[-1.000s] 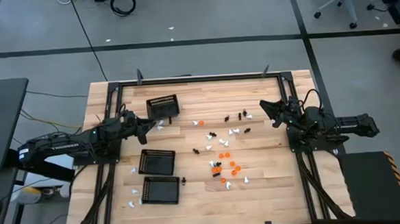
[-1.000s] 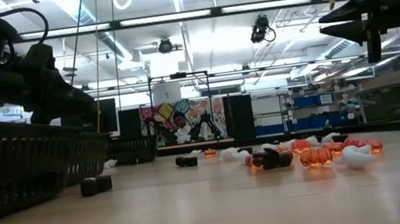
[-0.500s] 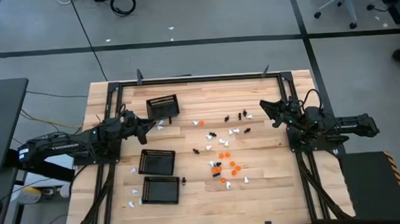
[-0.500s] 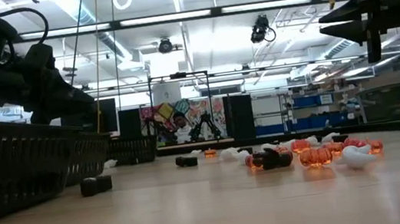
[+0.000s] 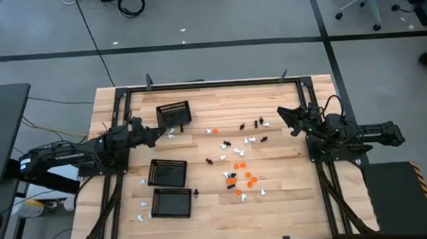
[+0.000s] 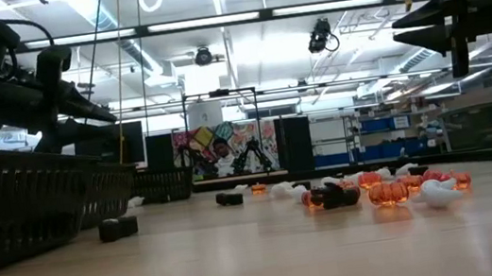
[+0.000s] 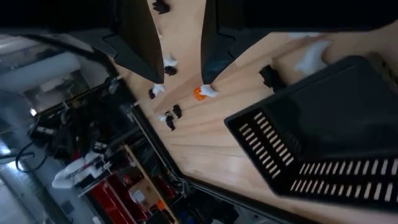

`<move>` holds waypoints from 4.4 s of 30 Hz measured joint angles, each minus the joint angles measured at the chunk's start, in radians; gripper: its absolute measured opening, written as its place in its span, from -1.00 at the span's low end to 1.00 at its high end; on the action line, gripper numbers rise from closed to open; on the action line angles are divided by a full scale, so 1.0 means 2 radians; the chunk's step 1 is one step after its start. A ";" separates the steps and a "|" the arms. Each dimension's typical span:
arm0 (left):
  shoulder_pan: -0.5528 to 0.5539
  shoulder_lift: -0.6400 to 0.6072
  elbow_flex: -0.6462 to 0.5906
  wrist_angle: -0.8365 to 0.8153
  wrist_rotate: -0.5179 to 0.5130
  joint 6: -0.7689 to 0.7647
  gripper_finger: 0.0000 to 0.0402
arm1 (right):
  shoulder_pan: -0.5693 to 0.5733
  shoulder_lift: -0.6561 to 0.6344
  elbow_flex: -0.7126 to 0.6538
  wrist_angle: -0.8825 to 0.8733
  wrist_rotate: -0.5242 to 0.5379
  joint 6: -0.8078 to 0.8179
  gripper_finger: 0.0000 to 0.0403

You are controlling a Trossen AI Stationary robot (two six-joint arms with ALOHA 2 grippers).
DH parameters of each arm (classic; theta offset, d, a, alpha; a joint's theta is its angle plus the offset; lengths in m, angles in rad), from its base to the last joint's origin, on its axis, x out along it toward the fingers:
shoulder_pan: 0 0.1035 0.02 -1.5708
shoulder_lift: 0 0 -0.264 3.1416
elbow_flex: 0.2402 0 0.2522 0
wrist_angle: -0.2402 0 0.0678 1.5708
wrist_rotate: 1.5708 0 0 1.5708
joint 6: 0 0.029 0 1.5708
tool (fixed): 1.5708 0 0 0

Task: Sort Halloween decoration
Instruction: Put the orange pumpkin toy into the top black bin

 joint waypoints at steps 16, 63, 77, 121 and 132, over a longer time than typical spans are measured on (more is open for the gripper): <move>0.000 0.000 0.000 0.006 -0.009 -0.053 -0.43 | 0.000 0.000 0.000 0.042 -0.001 0.077 -0.47; 0.052 0.322 0.387 -0.306 0.136 0.275 -0.08 | -0.136 0.735 0.523 -0.408 -0.278 -0.021 -0.20; 0.022 0.321 0.398 -0.320 0.135 0.271 -0.01 | -0.108 0.858 0.595 -0.340 -0.314 -0.141 0.21; -0.060 0.321 0.398 -0.423 0.052 0.225 -0.01 | -0.118 1.024 0.674 -0.244 -0.287 -0.353 0.19; -0.060 0.321 0.398 -0.419 0.052 0.211 -0.01 | -0.117 1.041 0.676 -0.260 -0.289 -0.310 0.19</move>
